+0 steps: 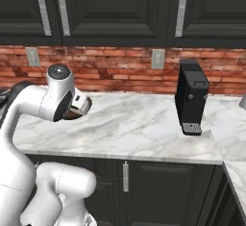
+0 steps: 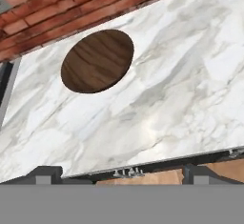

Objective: Pick the cup and bowl from the counter and place them on the counter next to the sink.

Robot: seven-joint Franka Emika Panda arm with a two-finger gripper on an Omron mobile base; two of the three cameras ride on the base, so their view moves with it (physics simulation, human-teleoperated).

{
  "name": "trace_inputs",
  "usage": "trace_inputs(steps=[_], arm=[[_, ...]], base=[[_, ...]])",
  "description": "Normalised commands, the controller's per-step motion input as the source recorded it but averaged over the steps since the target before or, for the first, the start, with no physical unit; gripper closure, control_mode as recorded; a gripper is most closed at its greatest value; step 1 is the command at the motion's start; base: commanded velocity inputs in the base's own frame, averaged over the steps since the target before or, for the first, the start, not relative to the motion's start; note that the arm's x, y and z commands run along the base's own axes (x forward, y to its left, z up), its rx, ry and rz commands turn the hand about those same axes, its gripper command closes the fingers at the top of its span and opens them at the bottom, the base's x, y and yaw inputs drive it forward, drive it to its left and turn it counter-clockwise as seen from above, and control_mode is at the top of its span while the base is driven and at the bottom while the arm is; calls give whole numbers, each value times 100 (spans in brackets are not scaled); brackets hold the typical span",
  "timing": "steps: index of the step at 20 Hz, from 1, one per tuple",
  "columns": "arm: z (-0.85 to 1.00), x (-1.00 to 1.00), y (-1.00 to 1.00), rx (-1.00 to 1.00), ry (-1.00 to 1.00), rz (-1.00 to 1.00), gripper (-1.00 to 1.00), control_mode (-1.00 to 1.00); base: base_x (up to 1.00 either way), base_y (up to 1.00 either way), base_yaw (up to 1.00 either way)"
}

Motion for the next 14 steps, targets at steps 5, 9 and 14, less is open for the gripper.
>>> trace_inputs(steps=[5, 9, 14], arm=[[-45, 52, 0, 0, 8, 0, -100, -100], [-37, 68, 0, 0, 8, 0, -100, -100], [-24, 70, 6, 0, 7, 0, -100, -100]], base=[[0, 0, 0], [0, 0, 0], [0, 0, 0]])
